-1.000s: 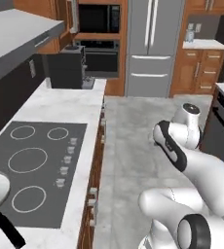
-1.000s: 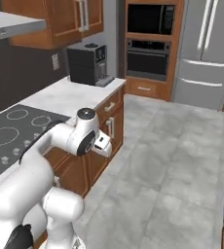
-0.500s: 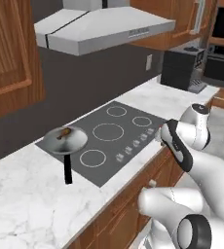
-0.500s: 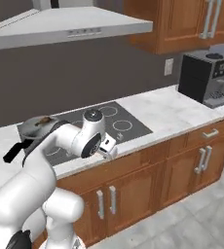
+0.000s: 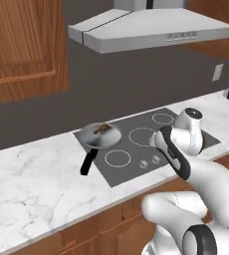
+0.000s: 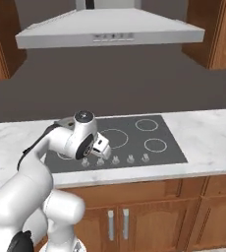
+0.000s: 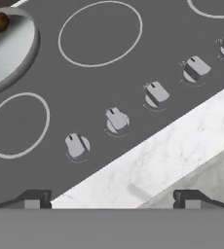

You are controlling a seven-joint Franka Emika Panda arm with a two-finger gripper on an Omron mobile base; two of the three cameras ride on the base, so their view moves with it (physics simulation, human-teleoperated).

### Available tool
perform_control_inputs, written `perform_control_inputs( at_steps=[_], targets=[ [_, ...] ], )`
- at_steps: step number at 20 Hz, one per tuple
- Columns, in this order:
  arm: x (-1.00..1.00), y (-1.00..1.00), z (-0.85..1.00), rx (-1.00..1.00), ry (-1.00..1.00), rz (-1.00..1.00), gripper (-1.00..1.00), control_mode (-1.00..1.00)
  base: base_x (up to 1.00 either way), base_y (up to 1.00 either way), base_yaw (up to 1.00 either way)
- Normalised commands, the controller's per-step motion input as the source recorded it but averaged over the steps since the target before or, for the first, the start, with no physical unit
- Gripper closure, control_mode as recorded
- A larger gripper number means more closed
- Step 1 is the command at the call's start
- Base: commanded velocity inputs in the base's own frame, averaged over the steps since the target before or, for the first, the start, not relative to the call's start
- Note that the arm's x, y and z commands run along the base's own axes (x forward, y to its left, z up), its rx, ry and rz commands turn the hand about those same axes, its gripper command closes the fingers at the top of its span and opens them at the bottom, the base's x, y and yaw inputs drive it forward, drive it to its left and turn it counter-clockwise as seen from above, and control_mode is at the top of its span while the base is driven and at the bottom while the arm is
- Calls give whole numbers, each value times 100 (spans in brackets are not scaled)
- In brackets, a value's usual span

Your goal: Take the chicken drumsticks from the pan and place one on each plate on the dining counter.

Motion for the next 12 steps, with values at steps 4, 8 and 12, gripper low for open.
perform_control_inputs(
  at_steps=[4,8,12],
  targets=[
    [0,0,0,0,0,0,-100,100,38,-50,42],
    [0,0,0,0,0,0,-100,100,66,-32,43],
    [0,0,0,0,0,0,-100,100,84,-7,45]
  ],
)
